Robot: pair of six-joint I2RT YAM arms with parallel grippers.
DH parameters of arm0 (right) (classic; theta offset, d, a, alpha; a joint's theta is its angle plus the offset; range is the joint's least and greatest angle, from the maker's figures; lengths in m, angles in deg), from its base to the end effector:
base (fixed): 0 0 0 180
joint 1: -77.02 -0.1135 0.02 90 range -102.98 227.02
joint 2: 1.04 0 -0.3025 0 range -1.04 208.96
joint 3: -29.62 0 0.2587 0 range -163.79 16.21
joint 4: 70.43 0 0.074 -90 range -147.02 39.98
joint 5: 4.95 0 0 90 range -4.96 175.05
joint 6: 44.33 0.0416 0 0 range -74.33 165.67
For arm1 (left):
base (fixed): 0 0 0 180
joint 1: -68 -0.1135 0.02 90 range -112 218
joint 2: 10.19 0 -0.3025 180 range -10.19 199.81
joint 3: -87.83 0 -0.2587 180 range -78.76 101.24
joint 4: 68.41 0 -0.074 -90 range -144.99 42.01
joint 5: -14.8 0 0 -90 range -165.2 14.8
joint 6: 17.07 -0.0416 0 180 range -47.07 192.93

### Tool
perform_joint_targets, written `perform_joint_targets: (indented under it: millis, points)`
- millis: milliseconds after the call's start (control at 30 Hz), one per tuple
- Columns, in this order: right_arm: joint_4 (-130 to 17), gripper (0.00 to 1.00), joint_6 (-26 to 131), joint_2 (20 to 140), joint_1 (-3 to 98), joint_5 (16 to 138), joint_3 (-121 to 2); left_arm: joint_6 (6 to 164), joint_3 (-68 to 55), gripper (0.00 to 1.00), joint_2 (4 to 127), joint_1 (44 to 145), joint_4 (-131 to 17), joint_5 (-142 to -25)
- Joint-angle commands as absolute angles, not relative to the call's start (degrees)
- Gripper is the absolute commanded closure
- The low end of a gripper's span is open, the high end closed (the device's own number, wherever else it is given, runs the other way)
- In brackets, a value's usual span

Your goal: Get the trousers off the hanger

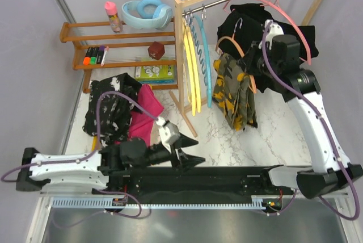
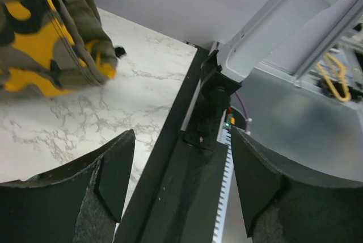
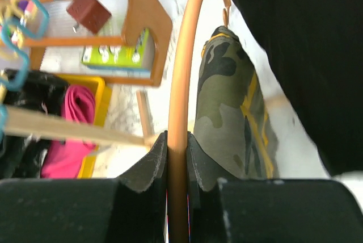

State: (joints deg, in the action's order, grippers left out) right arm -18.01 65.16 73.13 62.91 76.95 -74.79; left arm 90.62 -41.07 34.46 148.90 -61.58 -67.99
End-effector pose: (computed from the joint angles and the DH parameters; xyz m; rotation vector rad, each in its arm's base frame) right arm 0.2581 0.0709 0.4913 -0.0012 1.9906 0.5211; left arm 0.0332 -0.1741 0.3544 0.8087 1.5195 -1.2231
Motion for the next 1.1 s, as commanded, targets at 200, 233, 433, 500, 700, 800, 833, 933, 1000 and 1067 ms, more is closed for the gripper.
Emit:
perform_joint_targets:
  millis: [200,233,433,500,700,800,833,933,1000,1067]
  points:
    - [-13.08,1.00,72.30,51.27,62.17,80.39,-65.28,66.95,-29.03,0.21,62.75,164.94,-90.41,-29.86]
    - [-11.59,1.00,73.35,48.47,62.17,79.78,-64.31,66.78,-25.88,0.20,64.24,164.94,-90.24,-29.58]
    - [-6.31,1.00,74.94,40.63,62.08,78.89,-60.08,67.39,-14.64,0.13,73.56,165.12,-85.69,-28.62]
    - [-5.34,1.00,75.64,39.40,62.17,77.76,-59.73,68.35,-11.36,0.11,77.15,165.12,-83.30,-28.53]
    - [-5.86,1.00,77.22,36.49,62.26,76.26,-59.11,75.27,-1.25,0.07,82.80,164.07,-70.76,-27.29]
    - [-5.95,1.00,77.58,36.32,62.17,75.29,-60.08,80.39,3.32,0.07,85.00,162.92,-63.44,-28.08]
    - [-5.95,1.00,77.66,36.32,62.17,75.12,-60.25,80.58,4.11,0.07,85.26,162.83,-63.17,-28.17]
    - [-6.04,1.00,77.75,36.05,62.17,74.68,-60.87,81.63,6.22,0.10,86.49,162.74,-60.11,-27.83]
    - [-6.13,1.00,77.75,35.97,62.26,74.59,-61.40,82.51,7.89,0.14,87.02,162.31,-57.12,-26.60]
    - [-5.86,1.00,77.67,35.88,62.17,74.32,-61.92,82.68,7.81,0.18,87.20,162.22,-56.75,-25.28]
